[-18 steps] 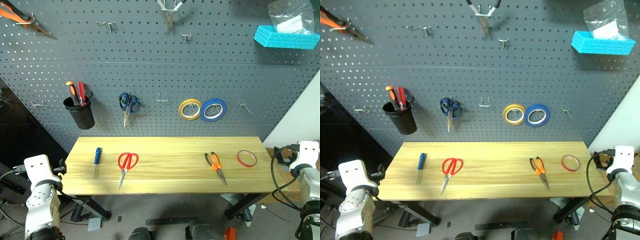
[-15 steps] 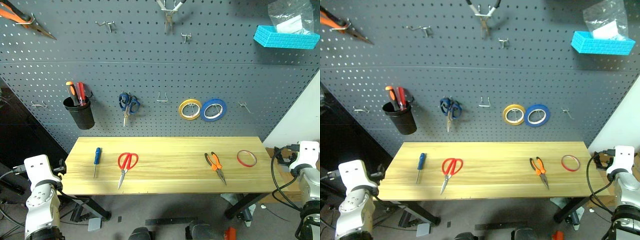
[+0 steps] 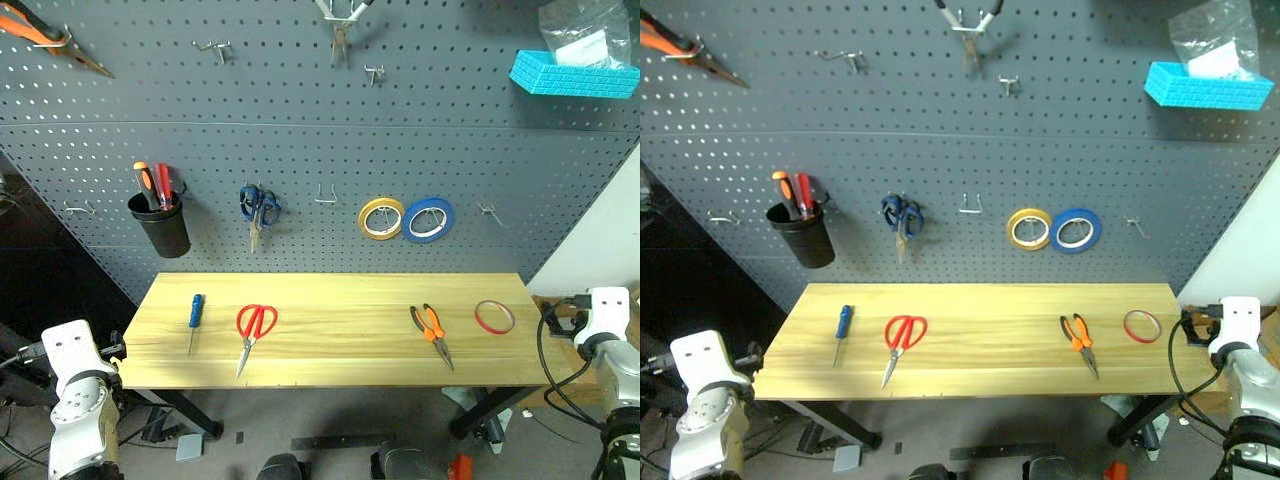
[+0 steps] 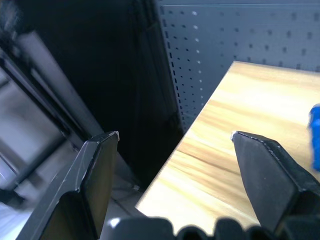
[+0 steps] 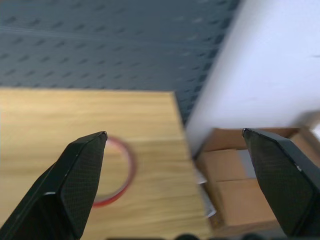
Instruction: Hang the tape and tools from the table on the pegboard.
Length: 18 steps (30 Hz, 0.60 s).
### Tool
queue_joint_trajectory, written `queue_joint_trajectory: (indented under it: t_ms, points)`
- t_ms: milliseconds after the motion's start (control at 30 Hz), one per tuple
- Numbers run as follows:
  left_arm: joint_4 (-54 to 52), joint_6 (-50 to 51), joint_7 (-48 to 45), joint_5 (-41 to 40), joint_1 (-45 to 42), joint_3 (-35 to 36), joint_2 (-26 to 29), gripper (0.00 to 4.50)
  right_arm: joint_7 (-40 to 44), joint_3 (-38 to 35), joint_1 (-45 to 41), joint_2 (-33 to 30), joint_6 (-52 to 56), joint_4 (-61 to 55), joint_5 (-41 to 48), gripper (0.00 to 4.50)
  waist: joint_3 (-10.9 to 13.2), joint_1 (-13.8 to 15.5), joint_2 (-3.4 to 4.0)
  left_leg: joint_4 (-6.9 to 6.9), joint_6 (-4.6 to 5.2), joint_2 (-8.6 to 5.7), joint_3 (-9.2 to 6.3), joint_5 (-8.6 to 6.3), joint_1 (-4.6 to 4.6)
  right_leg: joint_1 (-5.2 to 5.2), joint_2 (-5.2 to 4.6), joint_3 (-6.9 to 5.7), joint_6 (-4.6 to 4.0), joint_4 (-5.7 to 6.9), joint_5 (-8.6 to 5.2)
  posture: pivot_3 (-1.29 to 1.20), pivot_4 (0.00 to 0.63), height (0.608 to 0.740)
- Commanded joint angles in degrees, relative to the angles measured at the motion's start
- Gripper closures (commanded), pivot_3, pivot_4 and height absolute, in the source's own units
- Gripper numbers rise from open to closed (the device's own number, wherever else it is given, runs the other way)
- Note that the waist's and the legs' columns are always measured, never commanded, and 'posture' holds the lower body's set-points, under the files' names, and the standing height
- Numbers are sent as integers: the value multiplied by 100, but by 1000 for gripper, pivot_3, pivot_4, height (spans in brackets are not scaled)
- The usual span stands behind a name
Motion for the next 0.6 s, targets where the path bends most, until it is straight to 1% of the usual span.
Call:
queue_joint_trajectory:
  t_ms: [33,100,133,200,233,333,367,433,467,500,600]
  points:
    - [-964,500,9,50,-132,-336,10,625,235,176,46,-27,347,-872,49,0,97,4,-10,1,0,1,0,0,2,0,1,0,0,5,0,-28,127,740]
    - [-1390,785,-121,150,-251,-785,-28,625,240,269,37,-12,572,-1150,2,0,225,14,-9,7,0,1,-5,0,9,5,2,-1,-1,8,-1,-34,147,740]
    - [-1556,861,-200,274,-326,-1067,3,625,209,291,-8,-6,684,-1202,-9,0,272,25,-6,9,1,-1,-6,1,8,6,3,2,-1,8,-1,-41,166,740]
    - [-1808,1076,-447,443,-455,-1593,96,625,167,330,-109,-10,845,-1221,-25,0,379,63,-7,12,1,-3,-7,1,0,5,3,2,-1,6,-1,-47,183,740]
    - [-1946,1162,-591,504,-530,-1841,136,625,168,343,-175,-4,991,-1231,8,0,431,77,-5,11,1,-4,-6,1,-1,5,2,4,0,5,0,-56,208,740]
    - [-2303,1334,-1466,622,-797,-2833,419,625,314,542,-435,-67,1224,-1018,-70,0,615,101,2,7,2,-5,-3,0,-26,-17,3,8,4,2,2,-68,240,740]
    - [-2373,1403,-1730,595,-881,-3044,503,625,406,608,-522,-108,1355,-941,-87,0,660,101,5,5,3,-4,-5,-1,-47,-31,4,6,33,3,18,-70,246,740]
    - [-2501,1463,-2284,401,-1064,-3326,613,625,504,676,-717,-147,1473,-781,-109,0,774,96,11,4,8,-4,-4,-4,-55,-37,4,7,38,1,16,-75,264,740]
    - [-2547,1504,-2489,299,-1142,-3408,620,625,518,715,-808,-170,1465,-668,-153,0,804,92,15,5,8,-3,-6,-5,-66,-45,4,4,39,0,16,-75,264,740]
    - [-2642,1603,-2785,95,-1248,-3497,614,625,562,756,-952,-177,1542,-510,-170,0,840,88,16,6,8,-3,-5,-5,-86,-65,4,6,39,2,17,-77,278,740]
    - [-2847,1759,-3667,-273,-1680,-3934,657,625,744,931,-1511,-213,1623,223,-302,0,986,86,10,10,9,-4,-2,-4,-118,-106,3,8,40,15,17,-75,298,740]
